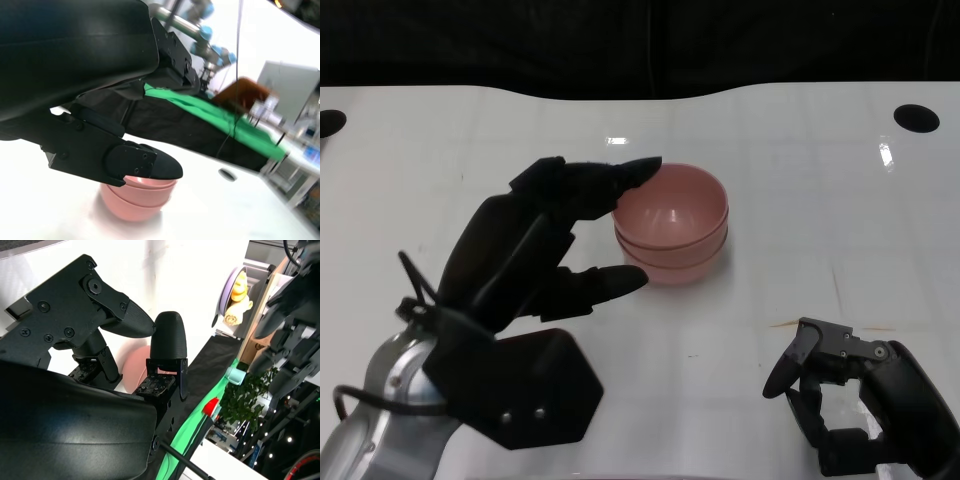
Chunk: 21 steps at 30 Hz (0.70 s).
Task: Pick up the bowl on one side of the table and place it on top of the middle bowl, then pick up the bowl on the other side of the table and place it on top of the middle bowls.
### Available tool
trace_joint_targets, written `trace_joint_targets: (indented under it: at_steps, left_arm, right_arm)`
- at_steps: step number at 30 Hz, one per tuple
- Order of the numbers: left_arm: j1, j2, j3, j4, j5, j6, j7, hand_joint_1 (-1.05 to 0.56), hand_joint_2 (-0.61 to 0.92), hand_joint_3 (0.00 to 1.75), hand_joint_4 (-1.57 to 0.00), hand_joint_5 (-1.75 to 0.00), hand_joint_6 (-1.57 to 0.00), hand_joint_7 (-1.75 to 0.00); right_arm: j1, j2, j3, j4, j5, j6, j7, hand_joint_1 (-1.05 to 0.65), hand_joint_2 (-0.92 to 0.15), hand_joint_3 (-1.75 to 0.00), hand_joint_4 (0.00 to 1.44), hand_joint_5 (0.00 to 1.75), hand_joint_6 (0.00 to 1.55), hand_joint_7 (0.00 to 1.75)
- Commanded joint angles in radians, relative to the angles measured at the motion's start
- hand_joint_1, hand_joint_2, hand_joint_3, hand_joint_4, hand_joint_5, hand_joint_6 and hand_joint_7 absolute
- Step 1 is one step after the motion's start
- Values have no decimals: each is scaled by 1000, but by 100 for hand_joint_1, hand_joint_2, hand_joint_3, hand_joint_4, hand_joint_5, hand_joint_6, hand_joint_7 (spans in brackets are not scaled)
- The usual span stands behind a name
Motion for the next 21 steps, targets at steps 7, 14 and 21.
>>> trace_joint_targets:
  at_steps: [7, 14, 21]
  left_arm:
    - [211, -25, 129, -41, -412, -197, -134, -20, 92, 27, -59, -102, -84, -27]
    - [360, -67, 175, -40, -554, -210, -184, -8, 49, 113, -78, -124, -80, -87]
    - [454, -93, 198, 12, -673, -236, -291, -9, 66, 87, -81, -147, -77, -118]
  right_arm:
    - [4, -5, -14, -15, 30, 15, 8, -18, -43, -128, 89, 175, 78, 147]
    - [8, -8, -14, -32, 32, 27, 13, -18, -43, -129, 89, 175, 77, 146]
    - [20, -11, -17, -57, 79, 80, 45, -17, -47, -122, 88, 175, 78, 141]
